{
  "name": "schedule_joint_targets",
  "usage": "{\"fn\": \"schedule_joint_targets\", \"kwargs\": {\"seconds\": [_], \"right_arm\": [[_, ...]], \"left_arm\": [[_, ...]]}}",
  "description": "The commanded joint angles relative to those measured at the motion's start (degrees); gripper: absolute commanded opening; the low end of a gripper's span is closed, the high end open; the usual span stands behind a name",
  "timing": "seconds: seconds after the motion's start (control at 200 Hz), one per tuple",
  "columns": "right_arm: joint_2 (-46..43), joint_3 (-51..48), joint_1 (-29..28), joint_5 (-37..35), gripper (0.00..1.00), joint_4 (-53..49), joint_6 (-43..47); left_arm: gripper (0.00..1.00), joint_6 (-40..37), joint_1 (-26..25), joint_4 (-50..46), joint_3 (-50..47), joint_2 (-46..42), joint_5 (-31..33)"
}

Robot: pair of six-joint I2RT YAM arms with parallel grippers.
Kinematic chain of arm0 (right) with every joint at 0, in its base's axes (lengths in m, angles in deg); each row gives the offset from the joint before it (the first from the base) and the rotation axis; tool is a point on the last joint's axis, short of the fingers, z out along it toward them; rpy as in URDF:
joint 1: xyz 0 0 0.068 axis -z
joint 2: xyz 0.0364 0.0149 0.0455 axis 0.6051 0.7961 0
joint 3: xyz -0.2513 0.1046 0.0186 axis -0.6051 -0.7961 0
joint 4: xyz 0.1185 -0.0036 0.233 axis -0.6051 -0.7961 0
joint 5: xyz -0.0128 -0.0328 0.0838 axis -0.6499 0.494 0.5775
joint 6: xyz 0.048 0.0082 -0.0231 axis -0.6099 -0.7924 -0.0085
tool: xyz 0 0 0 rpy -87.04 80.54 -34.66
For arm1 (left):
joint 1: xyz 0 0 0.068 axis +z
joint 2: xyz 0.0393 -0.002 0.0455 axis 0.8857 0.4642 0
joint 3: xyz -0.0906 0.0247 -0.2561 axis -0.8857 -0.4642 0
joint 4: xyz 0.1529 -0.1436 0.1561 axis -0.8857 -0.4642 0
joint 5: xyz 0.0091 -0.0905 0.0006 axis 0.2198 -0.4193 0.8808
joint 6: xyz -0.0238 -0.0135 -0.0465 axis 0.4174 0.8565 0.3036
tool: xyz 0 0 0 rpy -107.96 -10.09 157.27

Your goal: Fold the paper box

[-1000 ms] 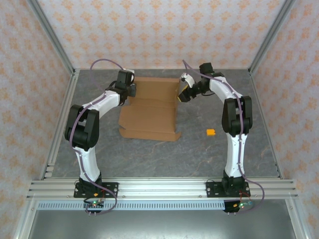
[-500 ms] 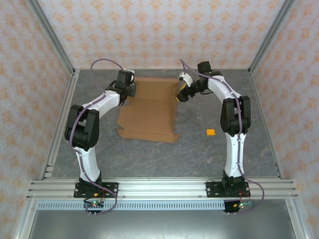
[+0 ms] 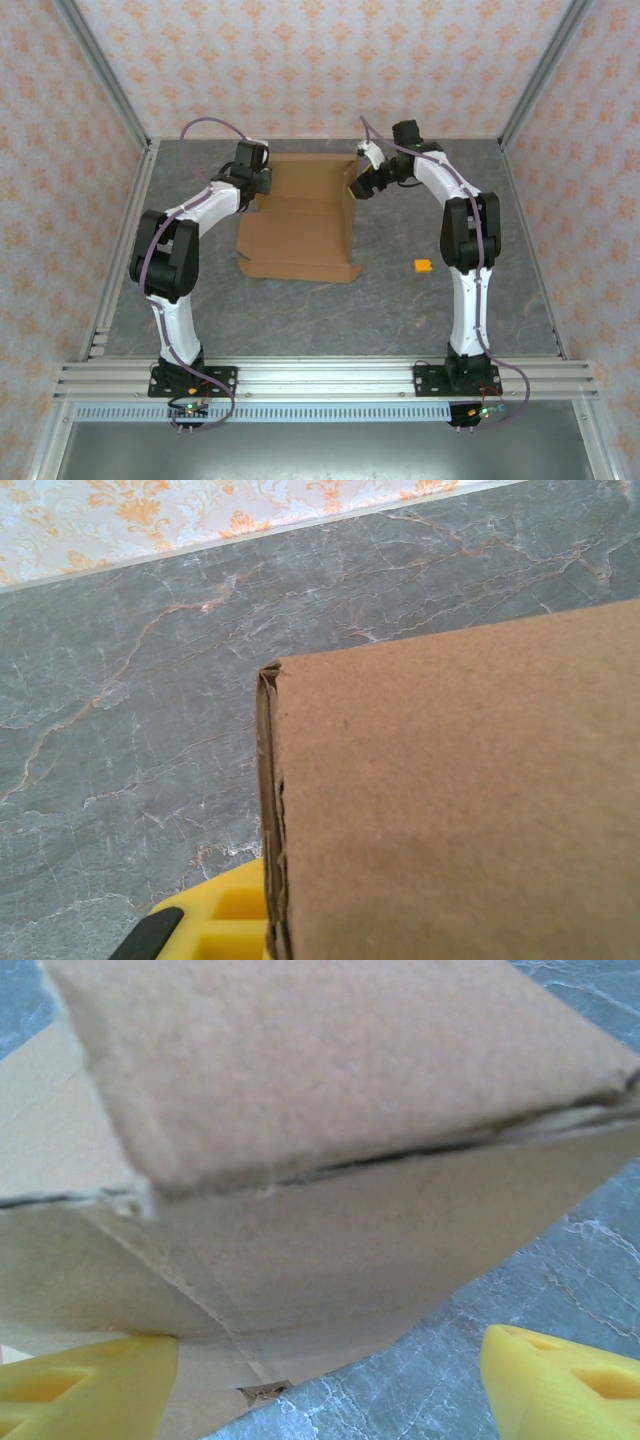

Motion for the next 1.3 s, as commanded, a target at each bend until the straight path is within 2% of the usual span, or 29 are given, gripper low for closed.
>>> {"fn": "schedule_joint_targets", "kwargs": {"seconds": [0.0,0.435,0.881,1.296], "right_arm": [[-0.8,0.6,-2.2,1.5,0.8,6.0,-5.0],[-1.4,-3.4,-3.5,-1.2,0.79,12.9,-8.2],[-4.9,-11.1,-4.5,-8.8,0.77,23.7,-15.8],[-4.5,-12.5,-6.6,-12.1,0.76,26.9,-18.5]], "left_arm": [[0.0,-2.1,-1.7,-2.3,1.0,1.0,-1.6],[0.0,-2.4,-1.9,-2.6,1.1,0.9,-1.7],[0.0,-2.6,-2.1,-3.0,1.3,0.8,-1.9],[0.0,-2.8,-2.1,-3.3,1.3,0.7,-2.3]]}}
